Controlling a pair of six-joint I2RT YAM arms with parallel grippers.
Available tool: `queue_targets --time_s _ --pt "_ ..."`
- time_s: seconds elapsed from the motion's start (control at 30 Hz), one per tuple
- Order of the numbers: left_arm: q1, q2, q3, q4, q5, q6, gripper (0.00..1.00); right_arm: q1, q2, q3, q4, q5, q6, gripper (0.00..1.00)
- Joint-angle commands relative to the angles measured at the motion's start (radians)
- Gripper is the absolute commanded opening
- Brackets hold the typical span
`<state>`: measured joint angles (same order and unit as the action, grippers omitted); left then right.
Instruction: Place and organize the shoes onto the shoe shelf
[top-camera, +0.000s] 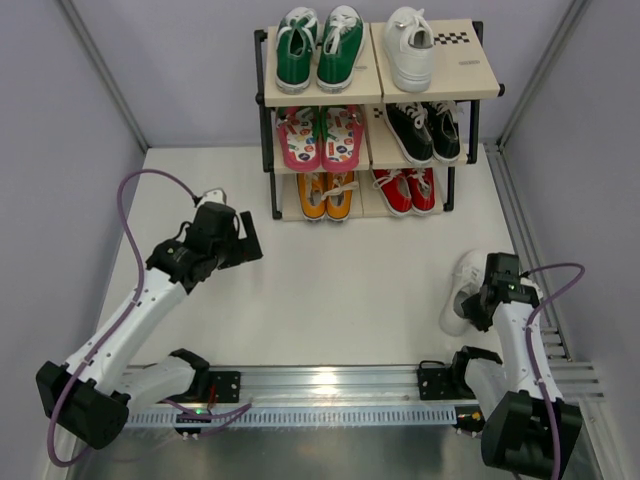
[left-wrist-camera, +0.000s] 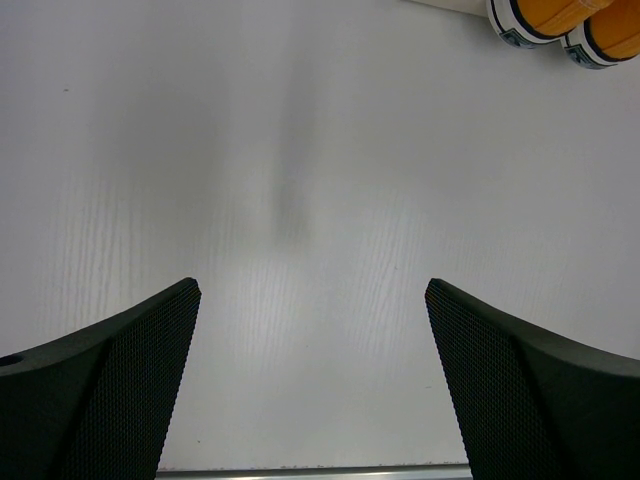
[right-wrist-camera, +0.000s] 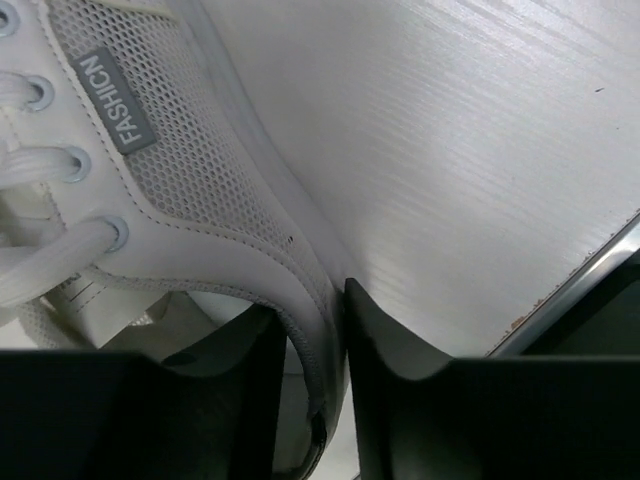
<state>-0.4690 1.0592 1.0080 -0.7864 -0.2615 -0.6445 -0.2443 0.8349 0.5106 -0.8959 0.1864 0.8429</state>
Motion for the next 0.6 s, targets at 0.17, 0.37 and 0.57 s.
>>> queue_targets --time_s 0.17,0.37,0.57 --pt "0.001 0.013 0.007 0.038 -0.025 0.025 0.99 -0.004 0.000 0.052 0.066 -0.053 -0.059 0.03" --pt "0.001 0.022 0.017 0.035 -0.024 0.036 0.99 -0.004 -0.152 0.219 0.034 -0.068 -0.132 0.03" --pt "0.001 0.031 0.032 0.030 -0.019 0.049 0.99 -0.004 -0.148 0.515 0.000 -0.013 -0.296 0.03"
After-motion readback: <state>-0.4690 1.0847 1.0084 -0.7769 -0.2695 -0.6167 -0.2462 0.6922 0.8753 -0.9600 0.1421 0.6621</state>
